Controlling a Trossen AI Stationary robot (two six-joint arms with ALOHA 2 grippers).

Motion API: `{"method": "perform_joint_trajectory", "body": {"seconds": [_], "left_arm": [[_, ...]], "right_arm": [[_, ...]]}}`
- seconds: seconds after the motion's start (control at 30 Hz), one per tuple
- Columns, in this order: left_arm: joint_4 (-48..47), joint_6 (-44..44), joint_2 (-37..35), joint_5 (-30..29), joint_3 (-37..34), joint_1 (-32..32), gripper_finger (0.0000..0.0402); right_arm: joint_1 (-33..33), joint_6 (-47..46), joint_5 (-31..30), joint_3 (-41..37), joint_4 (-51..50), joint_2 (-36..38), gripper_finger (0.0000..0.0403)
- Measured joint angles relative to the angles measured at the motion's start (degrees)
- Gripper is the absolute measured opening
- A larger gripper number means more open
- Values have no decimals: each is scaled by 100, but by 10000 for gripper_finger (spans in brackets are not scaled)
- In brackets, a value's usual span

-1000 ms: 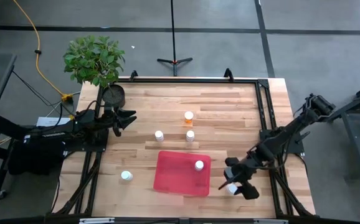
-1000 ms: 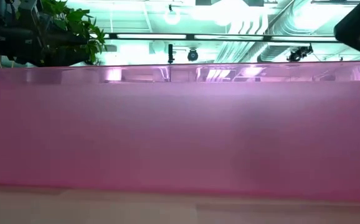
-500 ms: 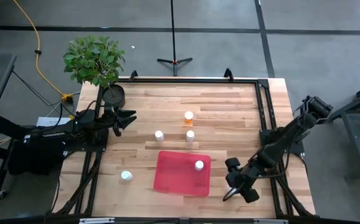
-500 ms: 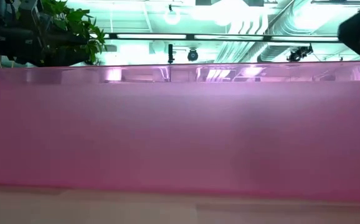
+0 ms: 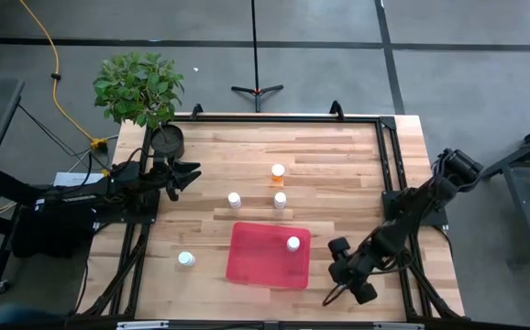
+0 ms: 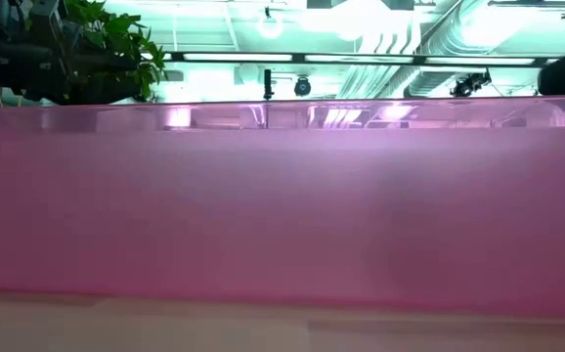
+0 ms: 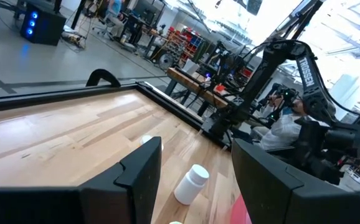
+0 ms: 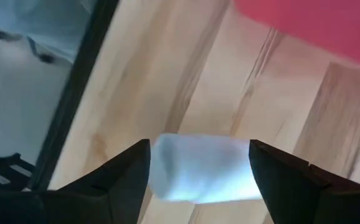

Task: Pick and place pill bottles into a basket
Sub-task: Put the white pill bottle into the bin

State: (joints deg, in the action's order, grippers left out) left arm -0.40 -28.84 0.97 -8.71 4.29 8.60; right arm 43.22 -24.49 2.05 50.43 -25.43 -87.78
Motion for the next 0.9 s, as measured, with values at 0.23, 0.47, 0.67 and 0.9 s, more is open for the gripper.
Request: {"method": "perform_joint_trajectory", "body": {"seconds": [0.23,0.47,0.67,0.9], "left_arm": [[-22,0,0,0,0,0,230],[-22,0,2,2,0,2,230],[-22,0,0,3,0,2,230],[-22,-1,1,4,0,1,230]], "right_arm": [[-1,-30,-28,4,28,-8,261],[-2,85,252,4,-119,-7,261],[0,980,85,4,-768,-7,261],[1,2253,-193,4,-735,-5,261]]}}
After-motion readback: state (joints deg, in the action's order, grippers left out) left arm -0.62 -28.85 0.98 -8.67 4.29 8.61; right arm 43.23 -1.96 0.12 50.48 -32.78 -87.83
